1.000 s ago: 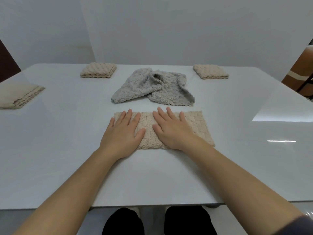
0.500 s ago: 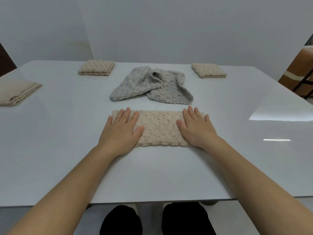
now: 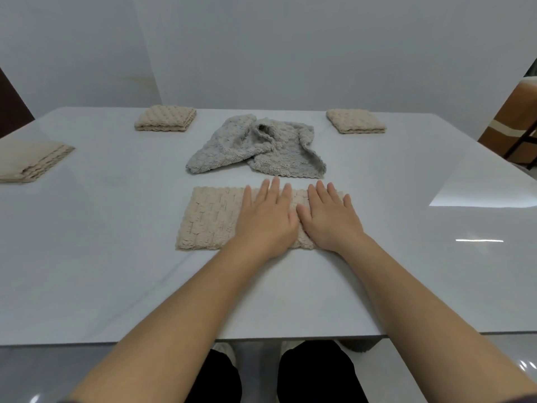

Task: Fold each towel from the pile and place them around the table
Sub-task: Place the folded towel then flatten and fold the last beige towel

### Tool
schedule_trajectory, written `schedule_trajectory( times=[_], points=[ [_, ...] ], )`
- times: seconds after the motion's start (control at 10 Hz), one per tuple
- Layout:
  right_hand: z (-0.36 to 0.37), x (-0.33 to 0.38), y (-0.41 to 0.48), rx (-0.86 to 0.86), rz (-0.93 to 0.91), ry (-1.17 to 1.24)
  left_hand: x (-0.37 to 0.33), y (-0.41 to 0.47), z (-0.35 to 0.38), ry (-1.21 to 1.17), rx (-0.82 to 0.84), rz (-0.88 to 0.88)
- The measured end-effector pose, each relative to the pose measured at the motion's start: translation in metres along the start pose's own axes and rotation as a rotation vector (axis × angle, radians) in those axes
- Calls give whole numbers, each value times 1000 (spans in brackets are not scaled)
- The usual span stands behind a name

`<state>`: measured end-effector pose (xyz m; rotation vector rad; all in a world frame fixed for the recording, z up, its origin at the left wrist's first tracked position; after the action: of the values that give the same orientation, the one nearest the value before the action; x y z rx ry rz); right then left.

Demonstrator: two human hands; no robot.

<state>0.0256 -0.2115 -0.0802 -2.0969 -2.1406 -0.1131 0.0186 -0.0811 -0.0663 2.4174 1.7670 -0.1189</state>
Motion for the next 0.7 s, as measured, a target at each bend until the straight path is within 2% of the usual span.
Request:
schedule_trajectory(
  times=[0.2,0.3,0.4,0.7],
  points=[
    [0,1,0,0,-8,8,4,2,7,-19,101,0],
    [0,0,0,0,-11,6,35,4,-8,2,37,-47],
    [1,0,0,-2,-17,1,74,-4,-6,2,68,-157],
    [-3,1,2,43,-67,-27,77,-14,0,12,82,-220]
  ],
)
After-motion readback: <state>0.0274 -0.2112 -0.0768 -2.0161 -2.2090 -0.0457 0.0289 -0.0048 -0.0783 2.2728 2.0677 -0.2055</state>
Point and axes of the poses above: each hand's wrist, its own y-axis towards the middle knuckle, its own z-axis out of the palm, x = y × z, the point moved 4 cm from there along y, towards the middle knuckle, and after that the axes turned 1 degree about x, right-handed, at the moved point
